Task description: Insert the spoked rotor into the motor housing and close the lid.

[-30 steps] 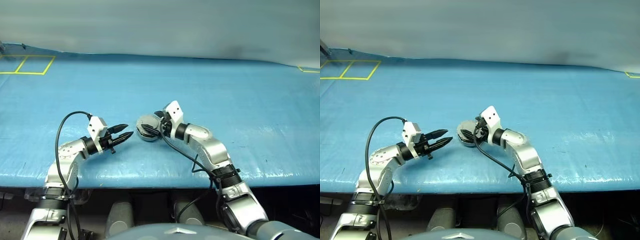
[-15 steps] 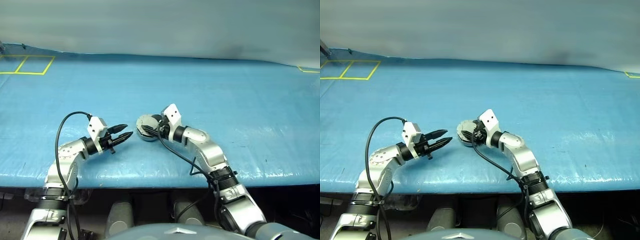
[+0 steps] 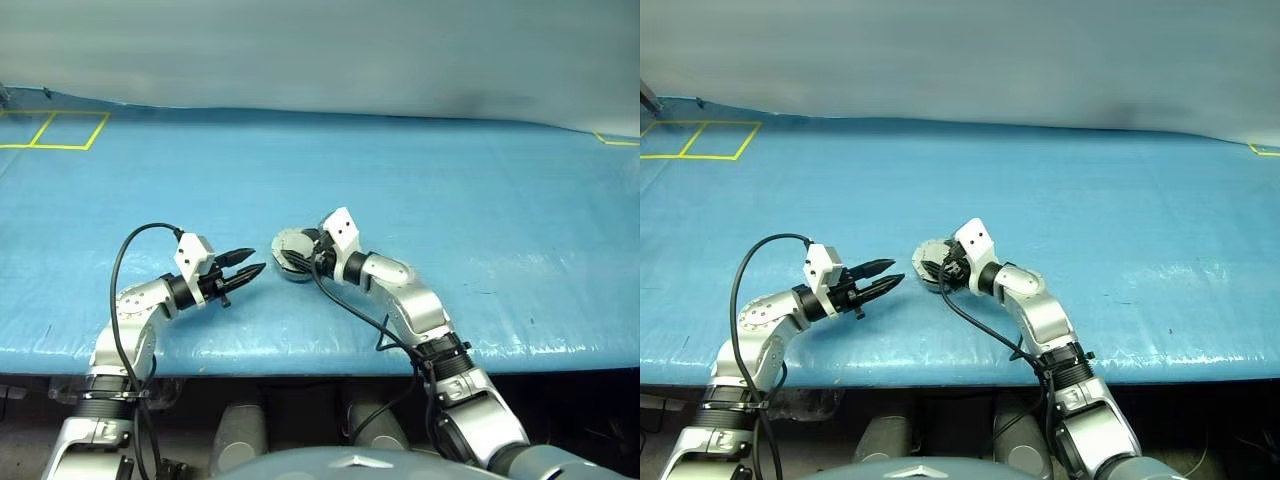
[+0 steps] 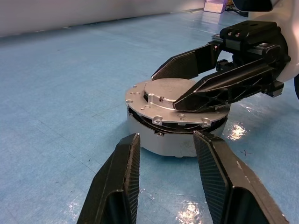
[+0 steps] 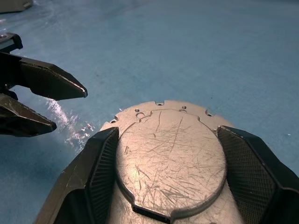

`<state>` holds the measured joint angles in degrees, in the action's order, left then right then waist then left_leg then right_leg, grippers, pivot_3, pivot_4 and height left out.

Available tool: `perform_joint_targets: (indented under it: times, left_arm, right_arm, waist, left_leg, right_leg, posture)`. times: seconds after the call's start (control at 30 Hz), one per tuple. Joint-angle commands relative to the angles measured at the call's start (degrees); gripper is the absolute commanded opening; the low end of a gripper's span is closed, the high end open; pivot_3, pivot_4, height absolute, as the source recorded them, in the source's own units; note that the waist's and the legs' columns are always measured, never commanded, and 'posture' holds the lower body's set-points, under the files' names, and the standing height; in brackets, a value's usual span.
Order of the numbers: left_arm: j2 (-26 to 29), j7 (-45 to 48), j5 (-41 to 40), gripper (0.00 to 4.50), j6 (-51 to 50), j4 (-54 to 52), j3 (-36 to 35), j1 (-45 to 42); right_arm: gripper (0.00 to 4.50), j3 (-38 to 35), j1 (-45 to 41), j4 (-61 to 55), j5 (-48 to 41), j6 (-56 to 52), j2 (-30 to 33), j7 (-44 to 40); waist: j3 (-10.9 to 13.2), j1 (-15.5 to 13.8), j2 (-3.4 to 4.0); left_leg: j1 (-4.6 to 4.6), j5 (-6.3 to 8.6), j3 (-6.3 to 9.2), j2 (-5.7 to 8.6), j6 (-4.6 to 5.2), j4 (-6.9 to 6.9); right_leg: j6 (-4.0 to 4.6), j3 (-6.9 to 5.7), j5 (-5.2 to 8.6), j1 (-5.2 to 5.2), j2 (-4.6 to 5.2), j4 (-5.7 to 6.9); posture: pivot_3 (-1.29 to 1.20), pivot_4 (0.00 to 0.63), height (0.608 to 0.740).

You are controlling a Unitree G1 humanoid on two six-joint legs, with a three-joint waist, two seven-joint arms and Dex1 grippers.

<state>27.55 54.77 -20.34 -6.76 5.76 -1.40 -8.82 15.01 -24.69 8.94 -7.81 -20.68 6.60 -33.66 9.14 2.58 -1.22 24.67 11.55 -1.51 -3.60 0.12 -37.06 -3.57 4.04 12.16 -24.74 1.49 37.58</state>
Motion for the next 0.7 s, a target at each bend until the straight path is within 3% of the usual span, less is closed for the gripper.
perform_joint_targets:
  times: [0.03, 0.7]
  left_arm:
    - [0.29, -0.24, -0.05, 1.98, 1.46, -1.8, -0.81, -0.01]
    - [0.24, -0.64, -0.8, 1.98, -0.32, -2.58, -0.83, 0.27]
  right_arm:
    - [3.03, 1.02, -0.34, -0.77, 1.01, 1.22, 0.57, -0.97]
    - [3.03, 2.74, -0.28, 5.46, 5.55, 3.74, 1.02, 0.35]
  waist:
    - [0.0, 0.01, 0.0]
    - [-0.02, 0.63, -0.02]
  left_leg:
    - [-0.01, 0.0, 0.0, 0.0, 0.0, 0.0]
    - [-0.15, 0.0, 0.0, 0.0, 0.0, -0.01]
  right_leg:
    - [0.0, 0.0, 0.0, 0.0, 0.0, 0.0]
    - [0.01, 0.0, 0.0, 0.09, 0.0, 0.04]
  posture:
    - [0.0, 0.15, 0.74]
    - [0.0, 0.15, 0.74]
